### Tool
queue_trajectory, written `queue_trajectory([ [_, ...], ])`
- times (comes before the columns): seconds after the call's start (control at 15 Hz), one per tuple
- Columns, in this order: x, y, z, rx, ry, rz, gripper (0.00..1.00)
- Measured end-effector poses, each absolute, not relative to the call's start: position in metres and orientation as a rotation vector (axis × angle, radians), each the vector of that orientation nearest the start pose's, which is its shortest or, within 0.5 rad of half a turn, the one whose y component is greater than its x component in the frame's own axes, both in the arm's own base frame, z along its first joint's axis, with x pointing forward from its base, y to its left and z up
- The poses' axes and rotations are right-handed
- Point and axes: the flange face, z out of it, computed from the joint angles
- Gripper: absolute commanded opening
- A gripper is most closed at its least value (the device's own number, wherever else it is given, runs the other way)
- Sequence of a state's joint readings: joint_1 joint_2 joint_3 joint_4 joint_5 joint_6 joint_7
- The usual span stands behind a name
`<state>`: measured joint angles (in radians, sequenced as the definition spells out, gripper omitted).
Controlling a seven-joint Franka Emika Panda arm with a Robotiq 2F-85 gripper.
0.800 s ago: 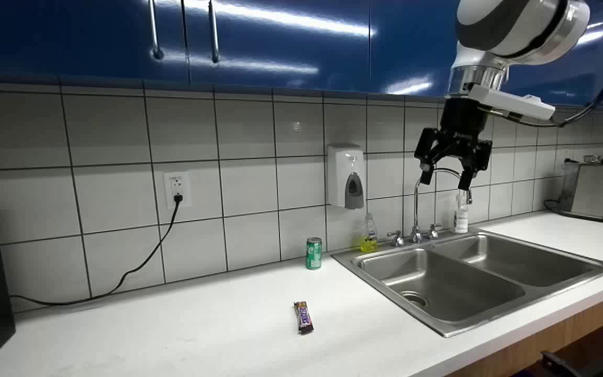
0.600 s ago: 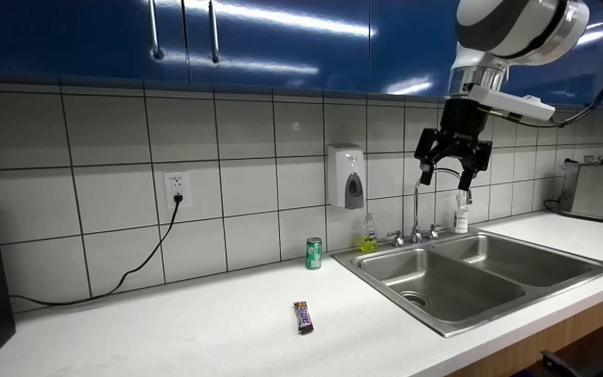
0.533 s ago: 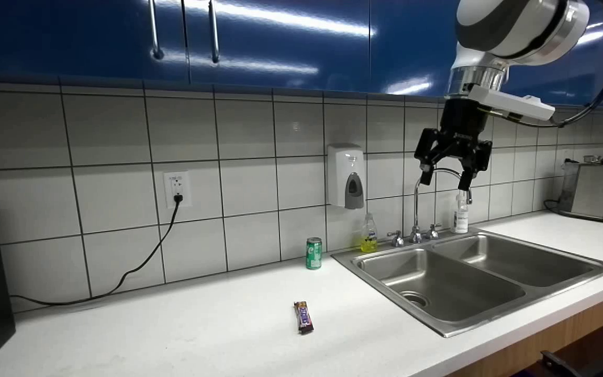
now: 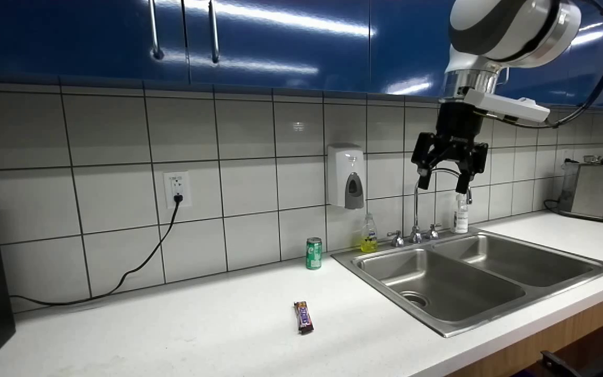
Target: Put the candy bar in the sink
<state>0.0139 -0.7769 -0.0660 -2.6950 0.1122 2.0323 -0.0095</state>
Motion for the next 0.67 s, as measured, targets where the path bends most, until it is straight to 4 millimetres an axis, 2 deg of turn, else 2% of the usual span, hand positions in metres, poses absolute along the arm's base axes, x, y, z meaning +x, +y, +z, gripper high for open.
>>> queue_trajectory([
  [0.33,0.331,0.028,0.451,-3.052,-0.034,-0.098,1.0],
  [0.67,0.339,0.07,0.422,-3.075,-0.17,-0.005,1.0],
])
